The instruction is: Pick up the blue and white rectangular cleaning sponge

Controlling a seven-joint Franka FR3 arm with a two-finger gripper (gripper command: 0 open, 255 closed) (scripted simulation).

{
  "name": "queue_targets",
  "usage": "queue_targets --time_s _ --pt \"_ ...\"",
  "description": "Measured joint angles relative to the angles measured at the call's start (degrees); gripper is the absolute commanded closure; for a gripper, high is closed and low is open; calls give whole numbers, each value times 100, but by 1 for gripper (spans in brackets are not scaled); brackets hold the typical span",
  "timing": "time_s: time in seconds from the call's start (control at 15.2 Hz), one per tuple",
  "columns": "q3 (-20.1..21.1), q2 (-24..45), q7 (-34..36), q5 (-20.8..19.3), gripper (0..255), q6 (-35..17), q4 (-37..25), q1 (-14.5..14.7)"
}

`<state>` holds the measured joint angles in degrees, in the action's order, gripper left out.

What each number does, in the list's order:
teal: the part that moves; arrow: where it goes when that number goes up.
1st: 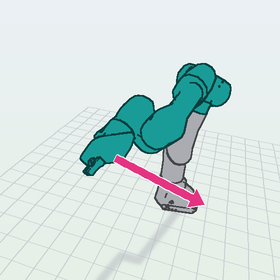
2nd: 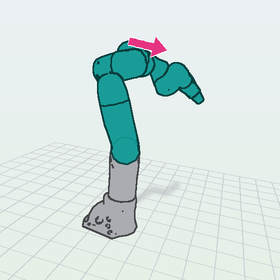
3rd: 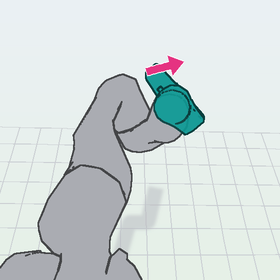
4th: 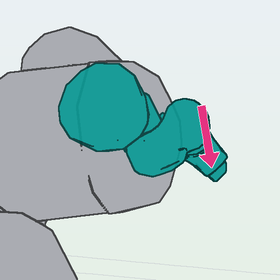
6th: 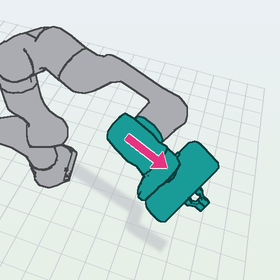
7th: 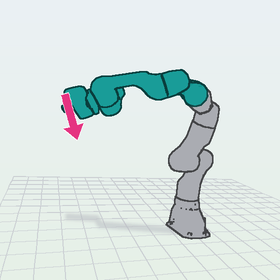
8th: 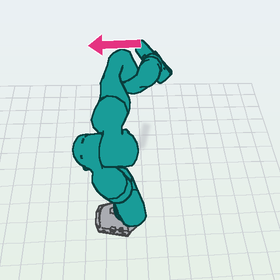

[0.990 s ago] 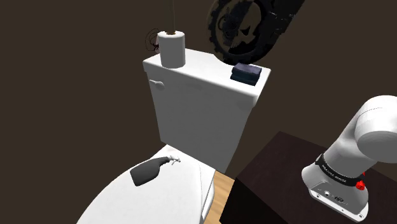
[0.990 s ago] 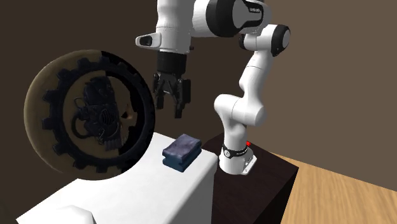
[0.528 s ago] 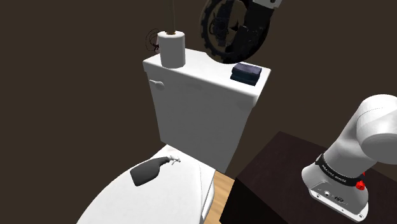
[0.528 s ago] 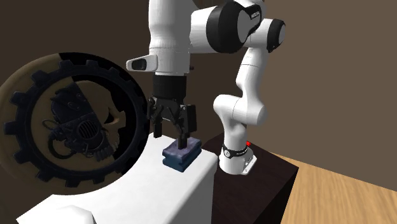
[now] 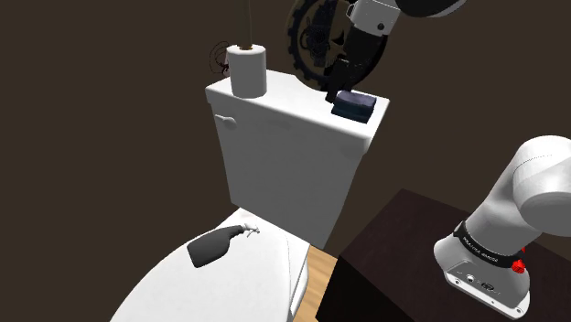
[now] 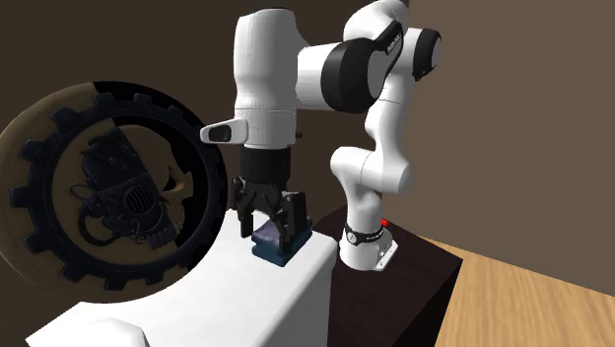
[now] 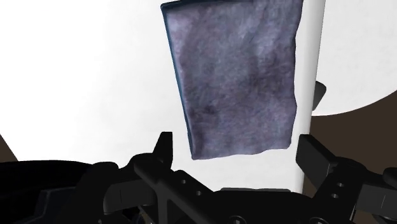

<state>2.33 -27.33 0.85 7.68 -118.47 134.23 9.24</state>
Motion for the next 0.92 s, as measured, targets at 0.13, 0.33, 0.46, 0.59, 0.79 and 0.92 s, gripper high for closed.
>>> queue_targets --time_s 0.13,0.33,0.46,0.59,0.79,0.92 --pt "2 4 -1 2 255 -38 30 1" --pt "4 1 -2 4 255 -52 39 2" --pt "3 1 -2 5 255 -55 40 2" --pt "2 -1 -3 5 255 -55 42 2" --pt "1 -2 0 1 255 -14 8 0" --pt "-3 -8 12 -8 255 109 -106 -3"
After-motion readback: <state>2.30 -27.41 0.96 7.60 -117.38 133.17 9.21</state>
